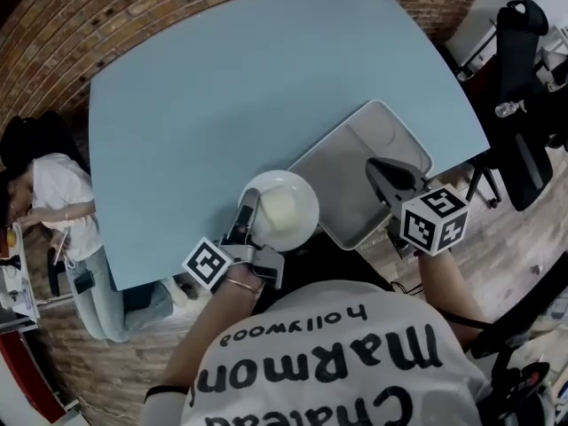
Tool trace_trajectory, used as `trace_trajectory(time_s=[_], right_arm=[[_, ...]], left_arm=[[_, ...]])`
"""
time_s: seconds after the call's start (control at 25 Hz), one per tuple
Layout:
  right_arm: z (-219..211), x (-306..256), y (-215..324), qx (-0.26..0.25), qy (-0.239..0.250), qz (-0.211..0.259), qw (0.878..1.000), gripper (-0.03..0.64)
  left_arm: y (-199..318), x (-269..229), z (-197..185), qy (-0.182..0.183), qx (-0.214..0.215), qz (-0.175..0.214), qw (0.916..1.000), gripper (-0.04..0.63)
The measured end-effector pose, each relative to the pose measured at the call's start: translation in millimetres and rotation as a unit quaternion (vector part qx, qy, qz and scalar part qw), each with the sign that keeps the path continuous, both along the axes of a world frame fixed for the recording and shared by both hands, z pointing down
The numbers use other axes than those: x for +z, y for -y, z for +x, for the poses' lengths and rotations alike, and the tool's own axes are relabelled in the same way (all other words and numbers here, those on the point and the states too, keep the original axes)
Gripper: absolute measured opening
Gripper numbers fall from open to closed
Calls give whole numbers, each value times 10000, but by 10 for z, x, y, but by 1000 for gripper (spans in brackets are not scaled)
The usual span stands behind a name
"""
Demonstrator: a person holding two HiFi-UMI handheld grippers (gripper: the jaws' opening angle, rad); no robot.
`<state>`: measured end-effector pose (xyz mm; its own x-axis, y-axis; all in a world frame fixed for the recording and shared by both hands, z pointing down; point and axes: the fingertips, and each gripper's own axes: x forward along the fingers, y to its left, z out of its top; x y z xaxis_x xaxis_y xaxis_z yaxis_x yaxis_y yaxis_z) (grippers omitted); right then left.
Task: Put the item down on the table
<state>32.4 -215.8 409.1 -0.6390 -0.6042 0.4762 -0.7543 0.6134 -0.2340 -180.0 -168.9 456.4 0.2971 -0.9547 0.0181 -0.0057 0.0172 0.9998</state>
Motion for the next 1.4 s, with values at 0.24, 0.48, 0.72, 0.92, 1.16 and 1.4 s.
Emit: trace_trajectory(time_s=[0.24,0.48,0.72,0.92,1.16,1.4], right_arm=[[141,-21,226,-109,91,-40,9999,11],[283,14,389,-169,199,-117,9996,11],[392,6,554,-284,275,-158,9991,11],[397,11,650,-416,370,-115,9984,11],[338,-53,688,-526,430,-71,9977,11],[306,-68,730,-550,476,-73,9973,11]], left_arm=[[90,278,131,152,-12,-266,9995,55],[168,400,300,285,44,-532,9982,55],[265,423,362,522,-42,-650,9965,55],[277,475,346,1396,-57,-769,9872,55],[249,503,293,2665,292,-1077,9573,55],[309,500,305,2907,367,-1044,9504,55]])
